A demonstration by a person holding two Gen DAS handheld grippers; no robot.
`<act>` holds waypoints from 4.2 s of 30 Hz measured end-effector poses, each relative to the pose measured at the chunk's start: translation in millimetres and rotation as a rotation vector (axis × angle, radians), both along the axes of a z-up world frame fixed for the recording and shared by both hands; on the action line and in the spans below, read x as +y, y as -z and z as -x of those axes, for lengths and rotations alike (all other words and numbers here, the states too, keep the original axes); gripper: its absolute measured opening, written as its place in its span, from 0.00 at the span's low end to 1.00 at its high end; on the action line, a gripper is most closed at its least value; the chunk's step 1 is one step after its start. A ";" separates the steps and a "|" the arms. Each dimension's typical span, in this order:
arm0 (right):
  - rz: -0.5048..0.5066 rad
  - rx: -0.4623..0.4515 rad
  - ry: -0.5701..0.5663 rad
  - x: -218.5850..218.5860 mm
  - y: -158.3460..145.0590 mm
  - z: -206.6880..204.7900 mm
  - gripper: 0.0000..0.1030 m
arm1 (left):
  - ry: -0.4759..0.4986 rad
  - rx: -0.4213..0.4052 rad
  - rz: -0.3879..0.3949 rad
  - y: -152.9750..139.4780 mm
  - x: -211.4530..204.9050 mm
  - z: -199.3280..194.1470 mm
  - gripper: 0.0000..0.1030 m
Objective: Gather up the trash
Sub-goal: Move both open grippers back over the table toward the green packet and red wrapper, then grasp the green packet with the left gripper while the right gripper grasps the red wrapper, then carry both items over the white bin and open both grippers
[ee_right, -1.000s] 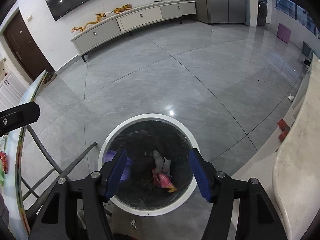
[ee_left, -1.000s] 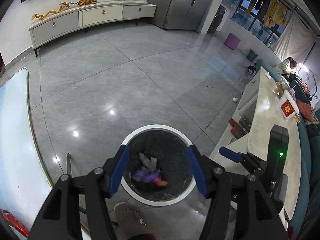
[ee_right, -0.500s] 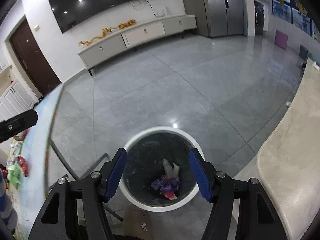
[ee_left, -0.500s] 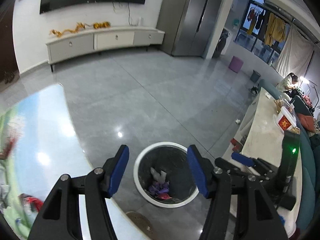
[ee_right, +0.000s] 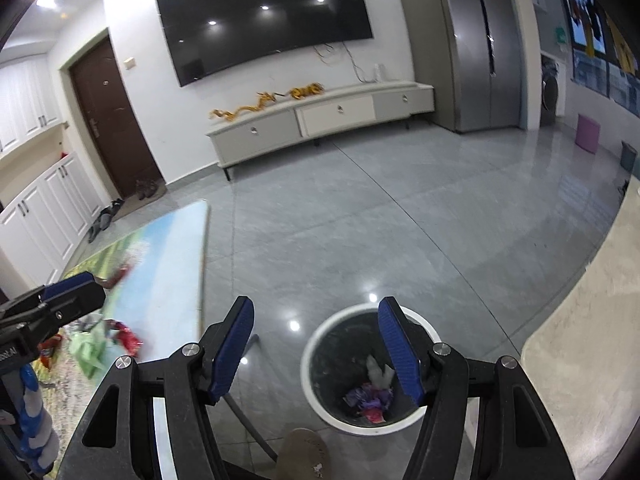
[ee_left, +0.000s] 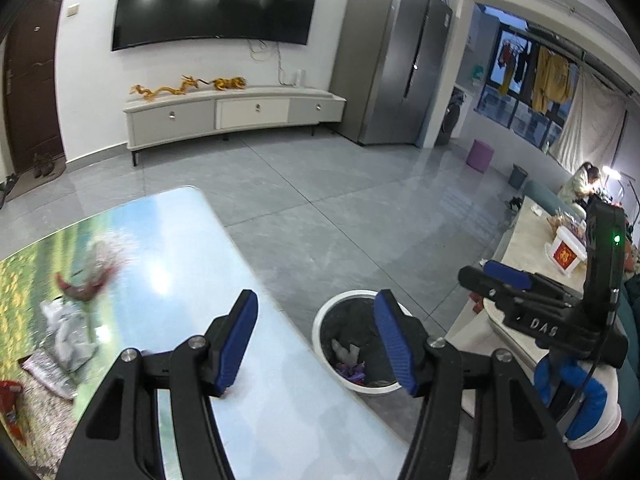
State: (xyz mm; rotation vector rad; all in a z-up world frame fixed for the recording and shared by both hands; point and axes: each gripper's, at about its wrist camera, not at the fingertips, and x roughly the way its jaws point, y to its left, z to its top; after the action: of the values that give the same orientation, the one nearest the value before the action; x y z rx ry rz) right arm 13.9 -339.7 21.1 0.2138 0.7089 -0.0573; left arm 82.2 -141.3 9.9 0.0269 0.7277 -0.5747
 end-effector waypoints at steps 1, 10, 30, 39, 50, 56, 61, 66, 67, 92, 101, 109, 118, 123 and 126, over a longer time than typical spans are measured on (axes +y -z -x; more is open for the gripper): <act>0.005 -0.006 -0.008 4.6 -3.5 0.2 0.61 | -0.009 -0.007 0.002 -1.8 8.1 2.7 0.58; 0.046 -0.034 -0.090 58.1 -24.4 -5.0 0.61 | -0.108 -0.017 0.032 0.9 88.4 18.5 0.63; 0.056 0.037 -0.261 146.3 7.4 -43.8 0.61 | -0.294 0.044 -0.010 52.3 233.9 31.8 0.63; 0.045 0.104 -0.347 166.0 36.6 -65.2 0.61 | -0.061 0.079 -0.097 67.2 180.5 10.1 0.63; 0.052 0.192 -0.517 197.4 74.1 -103.3 0.61 | -0.027 0.168 -0.111 98.0 148.6 -26.2 0.63; 0.051 0.228 -0.573 208.2 89.7 -122.1 0.61 | -0.032 0.188 -0.118 109.2 143.6 -36.8 0.63; 0.047 0.248 -0.632 217.8 99.6 -128.0 0.61 | -0.052 0.192 -0.106 113.9 149.4 -38.2 0.61; 0.044 0.256 -0.664 220.7 106.0 -126.9 0.49 | -0.061 0.212 -0.076 117.1 154.9 -33.8 0.41; 0.046 0.258 -0.669 220.7 106.7 -126.2 0.43 | -0.060 0.209 -0.074 116.6 155.0 -32.5 0.37; 0.031 0.174 -0.620 197.4 72.5 -51.0 0.21 | -0.076 0.142 0.040 72.4 174.2 52.7 0.16; -0.001 0.110 -0.562 170.2 50.2 -23.3 0.21 | -0.106 0.108 0.105 41.3 186.2 62.9 0.16; -0.029 0.064 -0.472 130.2 40.0 -13.9 0.21 | -0.062 0.077 0.070 24.3 157.1 61.2 0.16; -0.065 0.045 -0.300 56.9 43.5 -19.3 0.21 | 0.081 0.075 0.030 15.0 71.1 35.0 0.16; -0.076 0.067 -0.188 12.3 58.1 -25.1 0.21 | 0.152 0.104 -0.004 22.5 11.2 13.2 0.16; -0.084 0.090 -0.133 -9.4 69.3 -31.0 0.21 | 0.189 0.126 -0.028 28.9 -24.9 -1.7 0.16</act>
State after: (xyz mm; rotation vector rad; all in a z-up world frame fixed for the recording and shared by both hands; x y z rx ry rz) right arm 44.9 -349.1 -48.2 0.2448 0.8140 0.0900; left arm 83.9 -166.2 -19.1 0.0871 0.8618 -0.7520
